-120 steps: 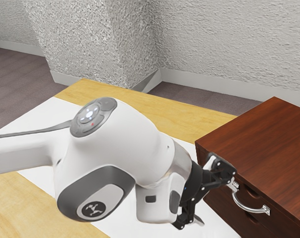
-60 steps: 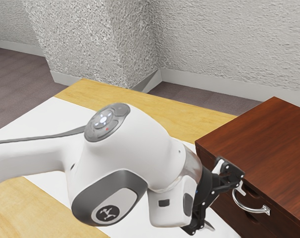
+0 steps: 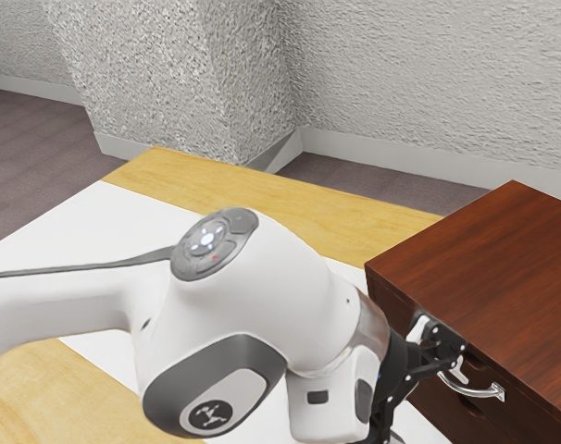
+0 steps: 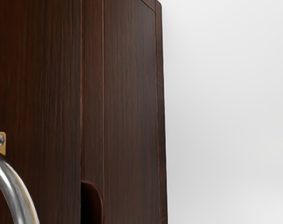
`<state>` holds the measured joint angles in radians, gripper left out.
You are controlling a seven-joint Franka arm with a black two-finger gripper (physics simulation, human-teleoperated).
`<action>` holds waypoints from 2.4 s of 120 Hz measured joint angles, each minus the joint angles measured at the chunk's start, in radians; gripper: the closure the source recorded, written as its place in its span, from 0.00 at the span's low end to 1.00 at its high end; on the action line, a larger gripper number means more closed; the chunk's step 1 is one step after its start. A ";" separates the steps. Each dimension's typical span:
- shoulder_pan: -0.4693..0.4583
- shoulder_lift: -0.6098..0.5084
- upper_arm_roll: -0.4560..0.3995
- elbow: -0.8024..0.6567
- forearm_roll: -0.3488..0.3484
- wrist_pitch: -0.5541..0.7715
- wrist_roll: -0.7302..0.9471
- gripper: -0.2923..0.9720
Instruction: Pull the drawer handle with one arm to open the drawer
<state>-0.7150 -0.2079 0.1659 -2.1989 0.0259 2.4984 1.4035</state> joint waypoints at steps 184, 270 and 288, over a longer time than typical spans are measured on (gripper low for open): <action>0.036 -0.252 -0.046 -0.245 0.049 0.002 -0.057 0.28; 0.113 -0.333 -0.138 -0.294 -0.012 -0.014 -0.085 0.27; 0.122 -0.344 -0.149 -0.296 -0.020 -0.022 -0.088 0.25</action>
<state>-0.5928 -0.5516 0.0168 -2.4950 0.0059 2.4767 1.3152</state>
